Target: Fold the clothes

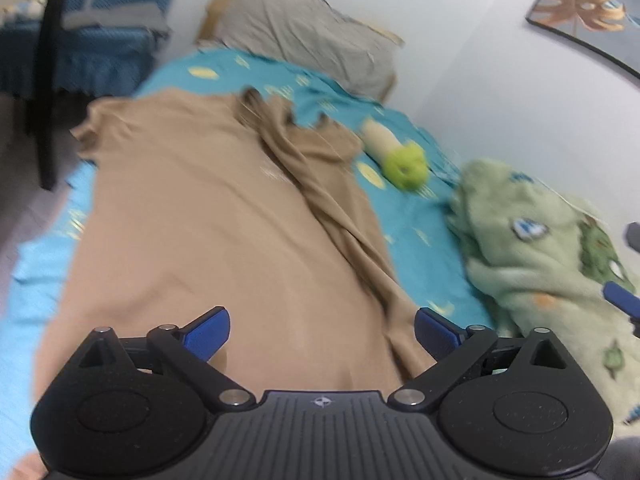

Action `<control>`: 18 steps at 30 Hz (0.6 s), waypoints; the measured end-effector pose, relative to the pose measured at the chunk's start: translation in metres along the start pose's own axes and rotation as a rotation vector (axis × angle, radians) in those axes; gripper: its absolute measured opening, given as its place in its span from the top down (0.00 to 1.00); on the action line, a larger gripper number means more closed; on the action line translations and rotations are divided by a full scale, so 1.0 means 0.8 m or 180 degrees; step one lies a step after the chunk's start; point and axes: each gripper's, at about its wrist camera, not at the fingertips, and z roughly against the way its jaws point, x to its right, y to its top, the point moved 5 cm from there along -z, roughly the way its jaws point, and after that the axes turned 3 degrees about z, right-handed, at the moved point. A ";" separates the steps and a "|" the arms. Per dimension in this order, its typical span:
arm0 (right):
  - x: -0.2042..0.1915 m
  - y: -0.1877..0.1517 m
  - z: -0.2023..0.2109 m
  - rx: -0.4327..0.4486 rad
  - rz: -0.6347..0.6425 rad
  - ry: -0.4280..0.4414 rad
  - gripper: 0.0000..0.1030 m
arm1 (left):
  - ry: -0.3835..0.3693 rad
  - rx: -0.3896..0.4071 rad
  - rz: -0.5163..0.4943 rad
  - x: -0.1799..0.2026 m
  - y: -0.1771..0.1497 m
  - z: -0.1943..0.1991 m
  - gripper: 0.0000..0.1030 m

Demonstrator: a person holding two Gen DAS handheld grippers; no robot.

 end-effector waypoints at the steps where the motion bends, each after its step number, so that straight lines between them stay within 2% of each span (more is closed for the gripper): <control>1: 0.010 -0.001 0.003 0.0016 0.0021 -0.0059 0.06 | -0.0060 -0.0059 0.0014 0.006 -0.006 -0.004 0.06; 6: 0.062 0.009 -0.005 0.0061 -0.0189 -0.0211 0.06 | -0.0232 -0.0368 0.0106 0.039 -0.028 -0.030 0.17; 9: 0.099 0.014 -0.008 0.0076 -0.0381 -0.0369 0.06 | -0.0398 -0.0505 0.0077 0.079 -0.040 -0.045 0.22; 12: 0.124 0.022 -0.001 0.0186 -0.0484 -0.0492 0.06 | -0.0533 -0.0665 -0.0090 0.124 -0.057 -0.064 0.27; 15: 0.142 0.027 0.005 0.0305 -0.0560 -0.0564 0.06 | -0.0503 -0.0915 -0.0385 0.162 -0.082 -0.090 0.38; 18: 0.155 0.024 -0.001 0.0244 -0.0701 -0.0580 0.06 | -0.0266 -0.1118 -0.0709 0.178 -0.110 -0.112 0.42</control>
